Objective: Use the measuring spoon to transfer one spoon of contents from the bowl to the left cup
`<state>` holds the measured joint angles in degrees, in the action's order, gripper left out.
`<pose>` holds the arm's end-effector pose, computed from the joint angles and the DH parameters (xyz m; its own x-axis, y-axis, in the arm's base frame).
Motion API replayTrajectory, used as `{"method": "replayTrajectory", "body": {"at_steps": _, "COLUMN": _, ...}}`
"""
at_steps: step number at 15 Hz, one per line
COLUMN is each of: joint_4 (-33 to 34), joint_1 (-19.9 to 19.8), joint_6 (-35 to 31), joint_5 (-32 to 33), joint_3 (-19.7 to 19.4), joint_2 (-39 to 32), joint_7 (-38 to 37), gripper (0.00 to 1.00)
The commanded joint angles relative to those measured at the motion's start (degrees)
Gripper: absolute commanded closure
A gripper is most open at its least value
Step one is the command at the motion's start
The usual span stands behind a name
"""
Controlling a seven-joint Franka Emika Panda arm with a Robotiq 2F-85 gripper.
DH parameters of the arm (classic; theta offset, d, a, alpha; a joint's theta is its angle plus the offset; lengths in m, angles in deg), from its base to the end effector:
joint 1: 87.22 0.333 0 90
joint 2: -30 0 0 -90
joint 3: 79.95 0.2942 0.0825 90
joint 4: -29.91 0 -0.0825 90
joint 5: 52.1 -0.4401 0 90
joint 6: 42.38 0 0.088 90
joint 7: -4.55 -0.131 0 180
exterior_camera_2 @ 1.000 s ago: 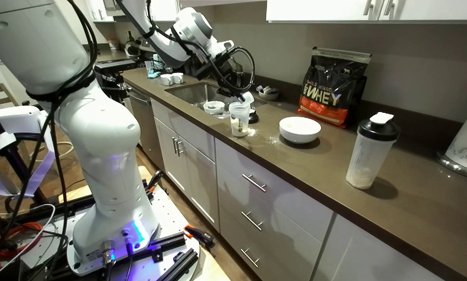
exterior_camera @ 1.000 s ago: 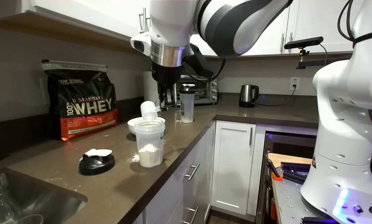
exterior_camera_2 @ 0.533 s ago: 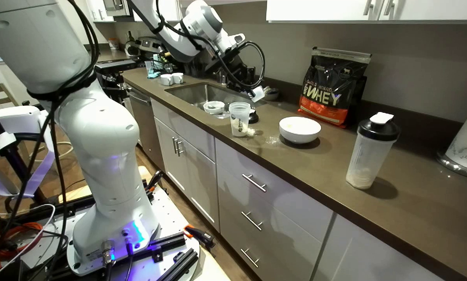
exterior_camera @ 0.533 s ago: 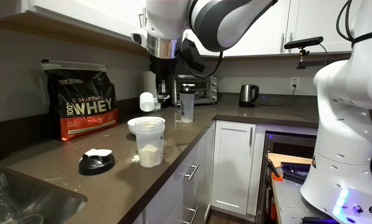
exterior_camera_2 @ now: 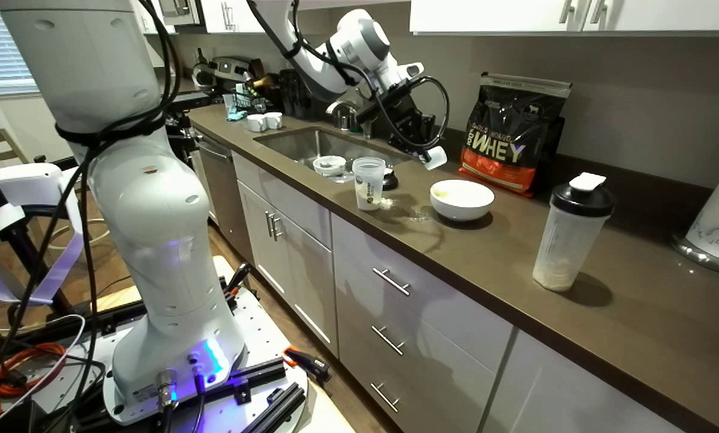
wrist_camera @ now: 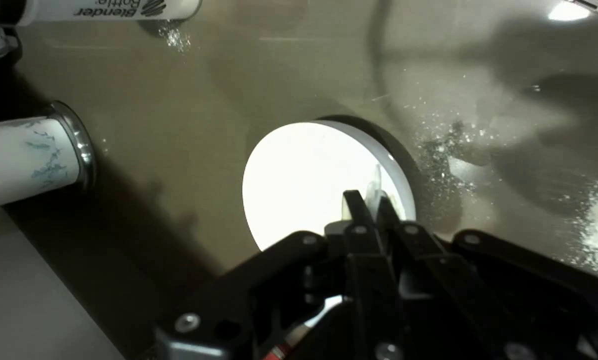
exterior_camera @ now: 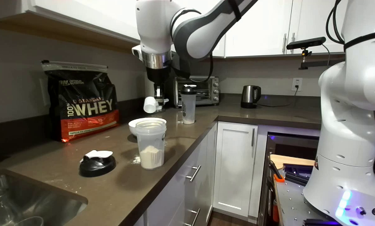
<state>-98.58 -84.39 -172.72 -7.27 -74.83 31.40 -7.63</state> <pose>0.5775 0.0501 0.3137 0.9045 0.4257 0.0266 0.3358 -0.7490 0.5711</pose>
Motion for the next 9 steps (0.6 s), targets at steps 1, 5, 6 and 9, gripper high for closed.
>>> {"method": "replayTrajectory", "body": {"at_steps": 1, "joint_4": 5.44, "joint_1": -0.29, "joint_6": 3.22, "joint_5": 1.08, "joint_3": -1.50, "joint_2": -6.16, "joint_7": -2.14, "gripper": 0.99}}
{"method": "replayTrajectory", "body": {"at_steps": 5, "joint_4": 9.16, "joint_1": 0.06, "joint_6": 6.15, "joint_5": -0.32, "joint_3": -3.30, "joint_2": -10.60, "joint_7": -1.75, "gripper": 0.99}}
{"method": "replayTrajectory", "body": {"at_steps": 6, "joint_4": 9.85, "joint_1": 0.04, "joint_6": 6.60, "joint_5": -0.69, "joint_3": -3.64, "joint_2": -11.53, "joint_7": -1.52, "gripper": 0.99}}
{"method": "replayTrajectory", "body": {"at_steps": 9, "joint_4": 11.67, "joint_1": -0.52, "joint_6": 6.49, "joint_5": -3.91, "joint_3": -4.40, "joint_2": -14.10, "joint_7": 0.48, "gripper": 0.99}}
